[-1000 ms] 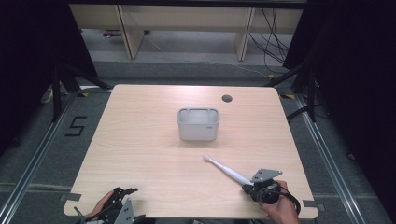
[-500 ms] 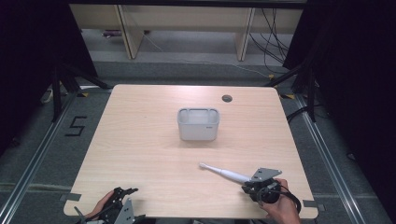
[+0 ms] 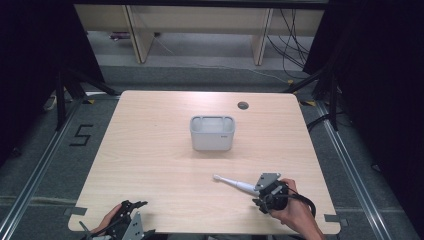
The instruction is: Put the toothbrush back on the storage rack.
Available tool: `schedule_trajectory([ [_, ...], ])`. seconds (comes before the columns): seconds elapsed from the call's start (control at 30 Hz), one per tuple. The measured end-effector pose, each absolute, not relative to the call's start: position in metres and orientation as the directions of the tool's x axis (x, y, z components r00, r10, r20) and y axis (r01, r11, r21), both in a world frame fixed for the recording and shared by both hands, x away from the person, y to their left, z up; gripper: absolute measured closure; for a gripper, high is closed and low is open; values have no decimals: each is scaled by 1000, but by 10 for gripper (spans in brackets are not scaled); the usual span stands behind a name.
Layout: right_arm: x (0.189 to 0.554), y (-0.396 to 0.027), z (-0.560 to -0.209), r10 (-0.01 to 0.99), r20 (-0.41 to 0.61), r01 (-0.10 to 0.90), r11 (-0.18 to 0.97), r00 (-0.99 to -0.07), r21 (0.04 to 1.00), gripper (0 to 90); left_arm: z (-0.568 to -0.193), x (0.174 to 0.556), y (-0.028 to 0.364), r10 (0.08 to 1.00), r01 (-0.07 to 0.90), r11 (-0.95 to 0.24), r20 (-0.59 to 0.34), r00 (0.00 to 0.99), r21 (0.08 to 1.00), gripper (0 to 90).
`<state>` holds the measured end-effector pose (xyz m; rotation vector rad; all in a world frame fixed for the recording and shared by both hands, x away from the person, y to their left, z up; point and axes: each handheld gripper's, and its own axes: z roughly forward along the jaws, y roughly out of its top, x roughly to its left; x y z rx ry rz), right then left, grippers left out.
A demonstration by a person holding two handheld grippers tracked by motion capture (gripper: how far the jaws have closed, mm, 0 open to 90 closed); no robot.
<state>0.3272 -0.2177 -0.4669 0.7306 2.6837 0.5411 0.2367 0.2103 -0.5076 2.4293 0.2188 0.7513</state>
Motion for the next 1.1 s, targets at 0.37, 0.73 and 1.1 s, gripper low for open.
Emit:
schedule_trajectory([
  [0.37,351,-205,-464,512,-174,420,821,-841,386,480,-508,237,210,316,-12,-815,461,829,580,160],
  [0.73,364,-197,-469,491,-137,425,839,-860,338,526,-509,237,210,316,-16,-815,467,826,579,160],
  [1.1,376,-191,-470,472,-63,445,861,-879,248,584,-509,237,210,314,-17,-815,466,827,579,160],
])
